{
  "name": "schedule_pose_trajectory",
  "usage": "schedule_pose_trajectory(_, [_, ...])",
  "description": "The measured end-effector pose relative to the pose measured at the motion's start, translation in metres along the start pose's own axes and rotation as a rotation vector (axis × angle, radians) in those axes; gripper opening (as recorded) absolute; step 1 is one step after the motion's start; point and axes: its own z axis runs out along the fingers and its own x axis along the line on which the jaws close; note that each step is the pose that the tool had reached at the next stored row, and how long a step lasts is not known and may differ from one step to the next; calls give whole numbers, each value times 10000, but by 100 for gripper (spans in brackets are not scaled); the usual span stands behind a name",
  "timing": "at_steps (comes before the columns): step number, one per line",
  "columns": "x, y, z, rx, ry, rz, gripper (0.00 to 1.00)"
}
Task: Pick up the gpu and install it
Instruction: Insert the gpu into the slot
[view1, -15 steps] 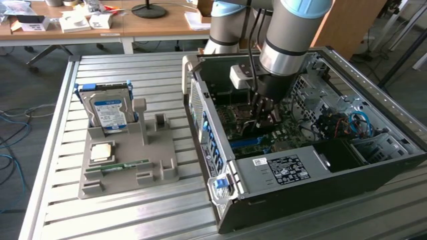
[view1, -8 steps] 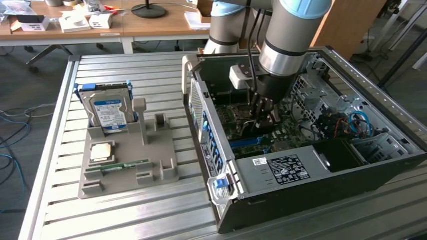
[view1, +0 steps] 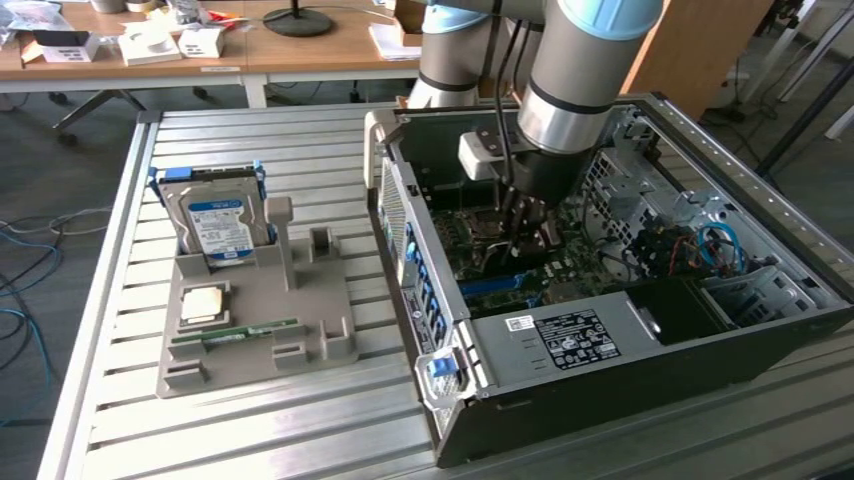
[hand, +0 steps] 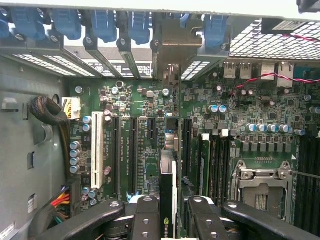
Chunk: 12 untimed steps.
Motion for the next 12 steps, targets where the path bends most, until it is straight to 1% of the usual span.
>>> schedule_pose_trajectory(12, [1, 9, 35, 0, 0, 0, 26])
